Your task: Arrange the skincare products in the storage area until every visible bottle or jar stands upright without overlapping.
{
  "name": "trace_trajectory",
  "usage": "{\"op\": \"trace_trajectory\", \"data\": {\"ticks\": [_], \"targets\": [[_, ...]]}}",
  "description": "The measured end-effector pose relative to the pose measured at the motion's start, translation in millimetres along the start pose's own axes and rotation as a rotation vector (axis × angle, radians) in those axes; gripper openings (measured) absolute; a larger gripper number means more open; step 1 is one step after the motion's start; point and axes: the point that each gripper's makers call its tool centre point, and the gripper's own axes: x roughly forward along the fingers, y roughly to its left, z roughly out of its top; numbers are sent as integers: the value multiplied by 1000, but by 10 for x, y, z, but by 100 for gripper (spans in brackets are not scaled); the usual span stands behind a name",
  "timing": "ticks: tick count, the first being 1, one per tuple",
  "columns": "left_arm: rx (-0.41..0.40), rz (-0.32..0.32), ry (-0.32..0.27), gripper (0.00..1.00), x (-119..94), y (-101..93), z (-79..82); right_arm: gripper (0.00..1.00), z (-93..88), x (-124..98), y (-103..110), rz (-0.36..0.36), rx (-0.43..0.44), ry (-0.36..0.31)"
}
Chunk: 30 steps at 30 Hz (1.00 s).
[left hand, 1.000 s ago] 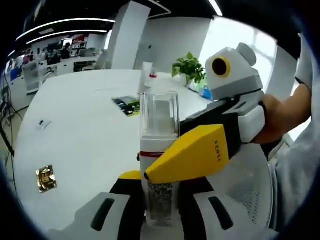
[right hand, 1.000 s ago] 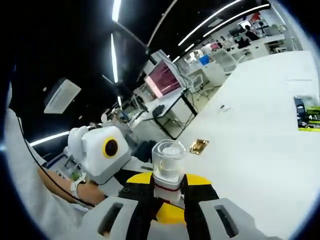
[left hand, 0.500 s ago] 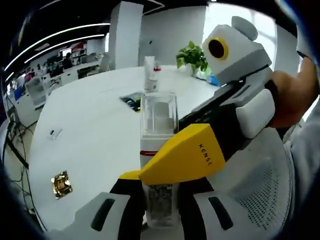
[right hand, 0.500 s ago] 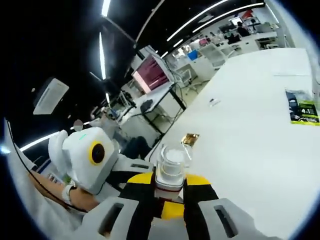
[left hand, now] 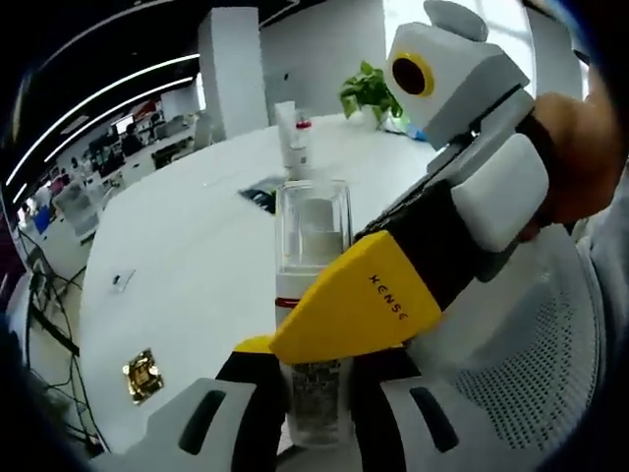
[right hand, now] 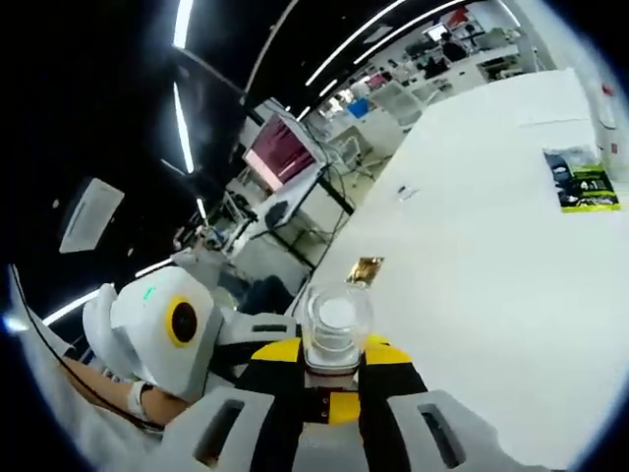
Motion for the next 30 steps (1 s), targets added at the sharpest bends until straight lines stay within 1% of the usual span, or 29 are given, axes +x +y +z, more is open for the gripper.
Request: {"op": "trace_trajectory", "data": {"ticks": [1,2,3,4,6,10,12,13,15,17,18,19,21,24,26,29,30], "targets": [[-3,-2,-8,21,-4,2,12,14,7,-8,7,13,-22,7],[-24,-19,-23,21,1,-4,36,14,17,-15,11,18,-42,13],[-51,-60,-28,20,14,-53,41,13,10,-26,-1,20,-88,36],[-93,-89,-25,21,16,-80,38,13,2,-29,3,25,-97,47],[-77,-89,-39,21,3,-59,62,13,18,-40,22,41,-129,47],[-84,-114,-71,22,-34,-89,111,13,28,-67,49,67,-149,54],[-110,-137,-90,22,-50,-107,150,13,39,-88,65,82,-166,61],[-128,-149,-109,22,-61,-109,182,13,51,-101,67,87,-168,62],[-153,-179,-130,23,-87,-121,219,13,80,-120,64,108,-142,63],[-185,-209,-151,24,-101,-140,260,13,110,-138,49,133,-59,58],[-215,-227,-157,26,-108,-157,275,13,133,-158,25,137,-13,50],[-235,-242,-179,27,-113,-159,318,13,152,-177,20,145,15,41],[-240,-246,-198,28,-145,-149,353,13,181,-222,-4,155,33,27],[-235,-255,-200,27,-154,-169,352,13,203,-261,-12,168,42,22],[-238,-285,-195,26,-161,-225,357,13,196,-279,26,193,34,29],[-243,-299,-203,27,-177,-241,372,13,189,-295,52,218,4,32],[-246,-305,-209,27,-192,-247,380,13,199,-308,86,248,-44,28]]}}
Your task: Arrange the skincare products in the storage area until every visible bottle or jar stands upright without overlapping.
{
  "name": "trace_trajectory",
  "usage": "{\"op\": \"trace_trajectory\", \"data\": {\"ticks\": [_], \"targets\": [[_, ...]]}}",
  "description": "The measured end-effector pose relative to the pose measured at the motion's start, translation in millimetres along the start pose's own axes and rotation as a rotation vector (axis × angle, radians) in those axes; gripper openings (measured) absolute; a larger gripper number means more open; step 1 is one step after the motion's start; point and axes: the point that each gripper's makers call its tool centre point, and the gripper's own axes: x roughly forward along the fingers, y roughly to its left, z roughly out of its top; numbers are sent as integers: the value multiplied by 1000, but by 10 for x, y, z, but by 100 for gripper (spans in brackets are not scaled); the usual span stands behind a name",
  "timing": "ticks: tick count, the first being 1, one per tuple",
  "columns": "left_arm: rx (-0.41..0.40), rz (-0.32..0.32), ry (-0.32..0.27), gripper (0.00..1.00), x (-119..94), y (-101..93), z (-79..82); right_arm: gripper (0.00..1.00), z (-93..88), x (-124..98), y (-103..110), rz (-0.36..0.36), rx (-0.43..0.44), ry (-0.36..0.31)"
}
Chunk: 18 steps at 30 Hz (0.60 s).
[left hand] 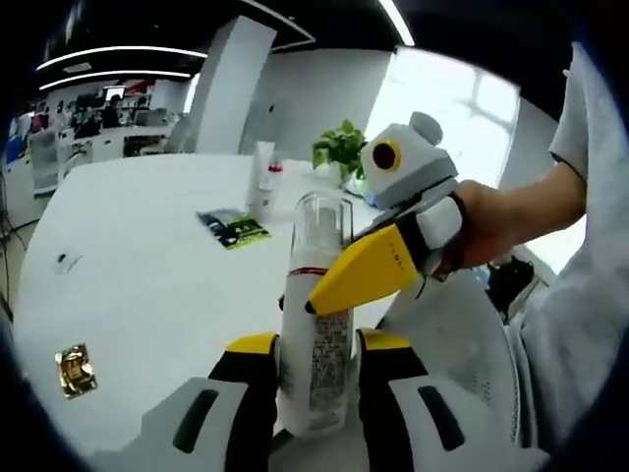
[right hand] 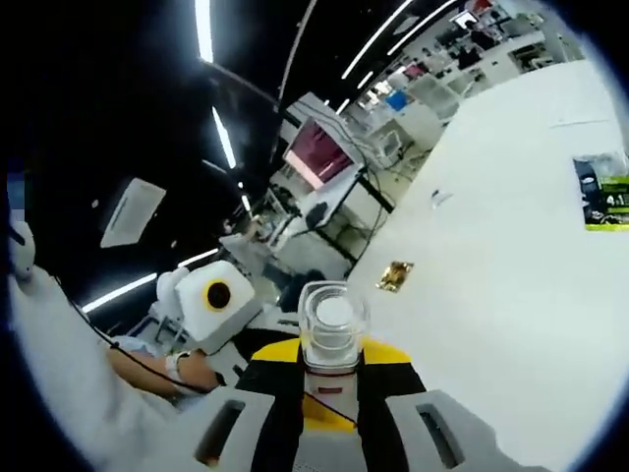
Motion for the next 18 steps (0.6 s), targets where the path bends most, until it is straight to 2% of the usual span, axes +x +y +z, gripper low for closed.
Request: {"op": "trace_trajectory", "data": {"ticks": [2,3,6,8,11,12,14,16,18], "targets": [[-7,-13,-10,27,-6,-12,13,13,7,-14,63,35,-86,19],[-13,-23,-17,27,-7,-32,28,13,4,-18,66,35,-101,27],[-18,-50,-10,26,-5,-82,19,13,5,-36,189,104,-228,63],[-25,-83,-13,28,-4,-143,26,13,-23,-58,289,163,-342,101],[-24,-145,-5,26,-14,-276,8,13,-80,-82,361,225,-418,170],[-12,-158,-11,25,-15,-310,15,13,-107,-87,394,253,-413,192],[24,-150,-15,24,-26,-312,8,13,-93,-65,386,250,-414,197],[8,-156,-8,23,-38,-328,7,13,-99,-50,381,257,-398,203],[19,-103,-11,23,-44,-230,18,14,-69,-13,320,210,-346,177]]}}
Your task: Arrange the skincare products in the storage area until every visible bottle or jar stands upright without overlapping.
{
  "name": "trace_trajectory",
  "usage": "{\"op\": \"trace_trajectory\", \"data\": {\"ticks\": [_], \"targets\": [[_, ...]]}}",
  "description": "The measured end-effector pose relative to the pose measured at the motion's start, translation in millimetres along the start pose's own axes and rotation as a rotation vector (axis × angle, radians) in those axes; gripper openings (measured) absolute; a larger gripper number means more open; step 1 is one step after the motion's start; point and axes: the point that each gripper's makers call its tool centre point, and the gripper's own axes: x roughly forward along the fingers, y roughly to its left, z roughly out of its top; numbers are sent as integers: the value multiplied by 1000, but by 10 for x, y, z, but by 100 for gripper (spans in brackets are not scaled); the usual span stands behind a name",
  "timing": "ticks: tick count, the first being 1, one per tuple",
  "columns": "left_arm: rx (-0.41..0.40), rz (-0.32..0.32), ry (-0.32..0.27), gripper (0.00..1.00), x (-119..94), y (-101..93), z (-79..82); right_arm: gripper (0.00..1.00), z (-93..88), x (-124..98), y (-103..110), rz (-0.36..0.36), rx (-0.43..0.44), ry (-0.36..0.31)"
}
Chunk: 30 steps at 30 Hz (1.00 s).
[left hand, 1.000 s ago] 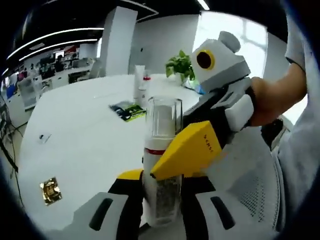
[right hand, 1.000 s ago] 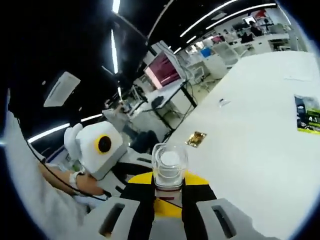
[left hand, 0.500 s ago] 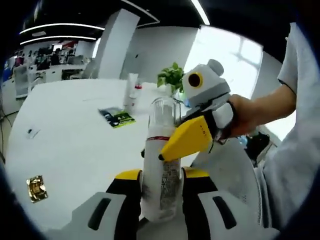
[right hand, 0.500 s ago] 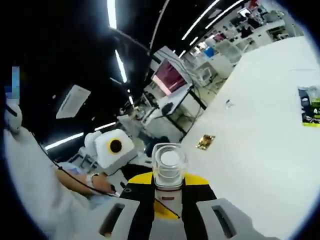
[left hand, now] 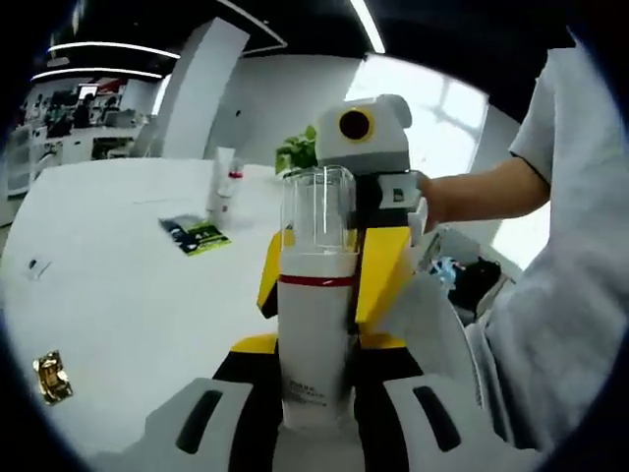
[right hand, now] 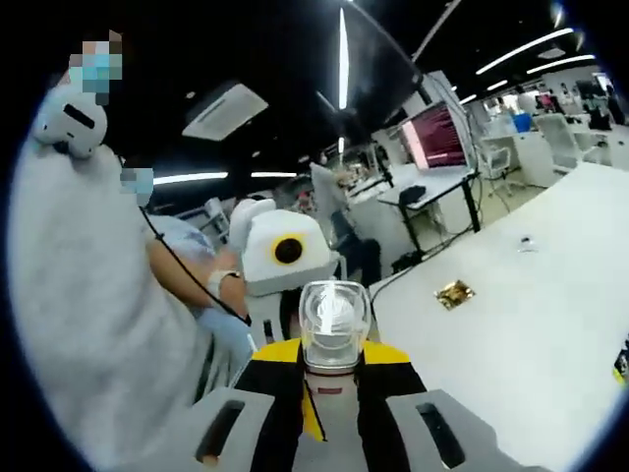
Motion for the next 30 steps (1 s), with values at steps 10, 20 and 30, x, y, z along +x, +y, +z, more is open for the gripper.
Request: {"op": "trace_trajectory", "data": {"ticks": [10,20,30], "targets": [[-61,199,11,23,-31,360,-31,17,40,69,-310,-225,321,-176],[-237,51,-37,23,-28,235,61,18,147,60,-341,-245,438,-271],[-481,-317,-217,23,-228,-134,471,24,523,-10,-52,66,510,-313]]}}
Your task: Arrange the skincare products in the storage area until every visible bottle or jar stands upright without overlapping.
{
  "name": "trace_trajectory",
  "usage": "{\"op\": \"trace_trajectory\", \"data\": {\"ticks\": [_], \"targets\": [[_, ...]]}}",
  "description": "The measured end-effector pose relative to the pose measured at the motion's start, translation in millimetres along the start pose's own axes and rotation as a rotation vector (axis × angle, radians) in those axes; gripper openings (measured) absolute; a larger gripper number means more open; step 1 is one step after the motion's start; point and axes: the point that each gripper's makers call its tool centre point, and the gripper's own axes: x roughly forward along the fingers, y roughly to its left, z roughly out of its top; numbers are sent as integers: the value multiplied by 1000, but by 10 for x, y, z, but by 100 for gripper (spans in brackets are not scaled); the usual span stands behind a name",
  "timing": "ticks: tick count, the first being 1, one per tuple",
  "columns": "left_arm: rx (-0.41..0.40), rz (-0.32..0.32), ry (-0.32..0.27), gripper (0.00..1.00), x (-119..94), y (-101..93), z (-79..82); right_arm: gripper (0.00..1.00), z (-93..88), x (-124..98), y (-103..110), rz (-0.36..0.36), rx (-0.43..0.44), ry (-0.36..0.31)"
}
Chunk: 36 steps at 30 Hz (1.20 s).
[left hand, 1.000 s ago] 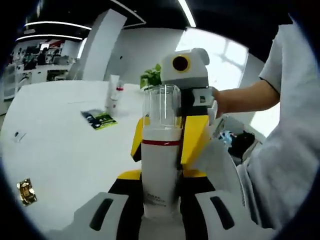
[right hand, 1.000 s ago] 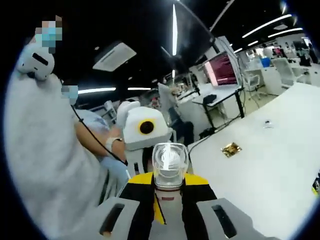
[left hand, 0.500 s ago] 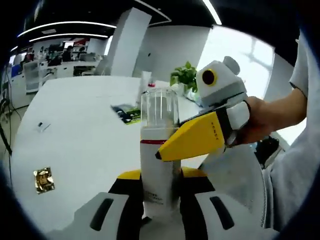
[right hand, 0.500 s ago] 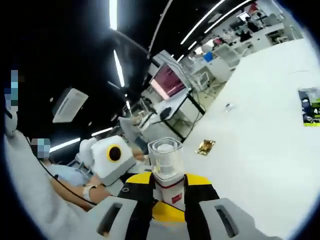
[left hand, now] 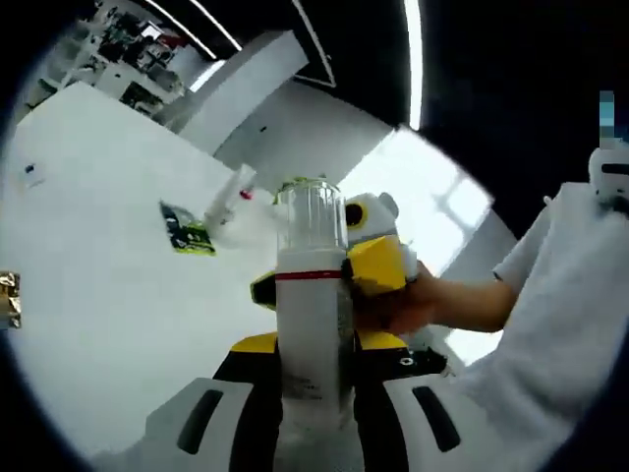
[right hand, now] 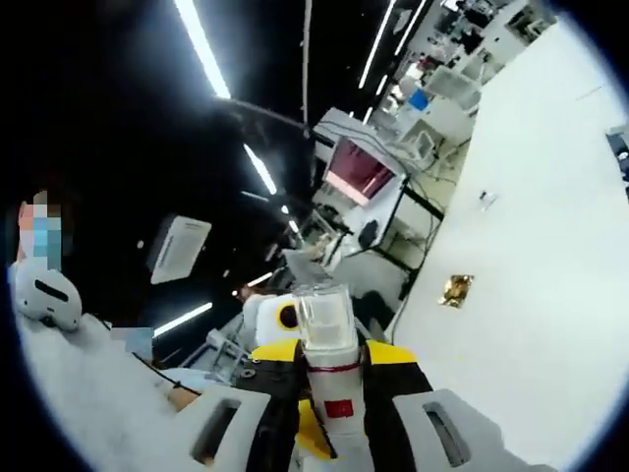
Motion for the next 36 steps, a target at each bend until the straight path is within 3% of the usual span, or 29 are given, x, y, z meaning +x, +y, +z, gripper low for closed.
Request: {"op": "trace_trajectory", "data": {"ticks": [2,6,8,9,12,19,23,26,28,32,36], "targets": [[-29,-48,-15,23,-7,-58,35,27,-23,-7,62,48,23,34],[-68,-82,9,23,6,-94,-5,19,-53,-22,125,93,-6,62],[-68,-86,25,23,21,-100,-35,18,-75,-23,110,72,-26,69],[-62,-65,35,23,31,-65,-55,17,-82,-34,59,40,-70,72],[-33,-12,39,23,49,43,-65,16,-61,-28,-18,-14,-96,32],[205,283,88,22,22,468,-119,15,-77,-68,-400,-291,-185,-17],[353,403,122,21,-6,581,-131,15,-95,-43,-480,-391,-248,-37],[391,468,134,20,-40,649,-144,15,-102,0,-507,-456,-298,-41],[327,465,130,19,-64,657,-145,16,-112,37,-502,-465,-299,-47],[290,439,94,18,-125,642,-78,17,-55,62,-473,-437,-298,-46],[292,412,103,17,-88,593,-102,18,-92,25,-429,-399,-354,25]]}}
